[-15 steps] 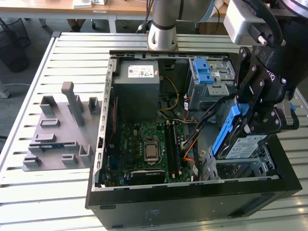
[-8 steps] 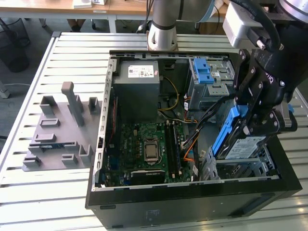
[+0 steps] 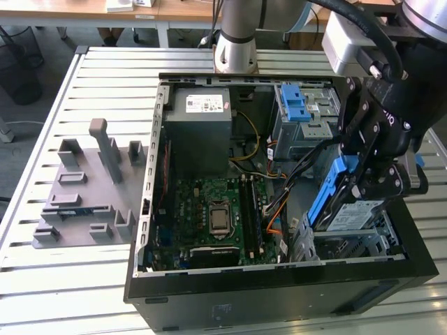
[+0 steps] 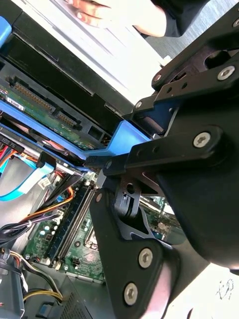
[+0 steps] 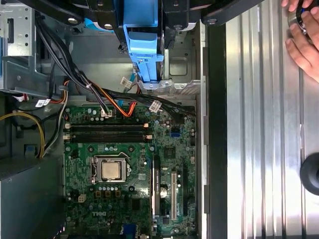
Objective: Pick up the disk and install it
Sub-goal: 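Insert the disk into the insertion slot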
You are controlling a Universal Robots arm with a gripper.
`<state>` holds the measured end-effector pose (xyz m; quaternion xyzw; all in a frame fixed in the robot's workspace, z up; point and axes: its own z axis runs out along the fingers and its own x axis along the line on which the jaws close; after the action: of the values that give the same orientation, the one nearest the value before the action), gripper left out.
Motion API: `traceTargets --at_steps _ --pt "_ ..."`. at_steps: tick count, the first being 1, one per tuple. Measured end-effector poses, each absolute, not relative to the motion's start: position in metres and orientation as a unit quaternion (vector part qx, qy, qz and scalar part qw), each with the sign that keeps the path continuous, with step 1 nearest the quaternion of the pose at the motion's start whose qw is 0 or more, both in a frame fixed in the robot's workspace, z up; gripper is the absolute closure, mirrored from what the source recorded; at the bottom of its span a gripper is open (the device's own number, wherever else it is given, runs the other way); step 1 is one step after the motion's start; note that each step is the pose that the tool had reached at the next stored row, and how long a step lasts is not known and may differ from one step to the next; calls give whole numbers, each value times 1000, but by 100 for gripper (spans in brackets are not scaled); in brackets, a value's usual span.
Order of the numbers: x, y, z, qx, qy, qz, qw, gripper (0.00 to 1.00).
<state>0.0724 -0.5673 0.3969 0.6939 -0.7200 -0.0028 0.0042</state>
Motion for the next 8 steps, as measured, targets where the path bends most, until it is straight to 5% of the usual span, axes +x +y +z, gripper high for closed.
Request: traceTargets --at_steps 8 --pt "73 -567 393 694 -720 -3 4 64"
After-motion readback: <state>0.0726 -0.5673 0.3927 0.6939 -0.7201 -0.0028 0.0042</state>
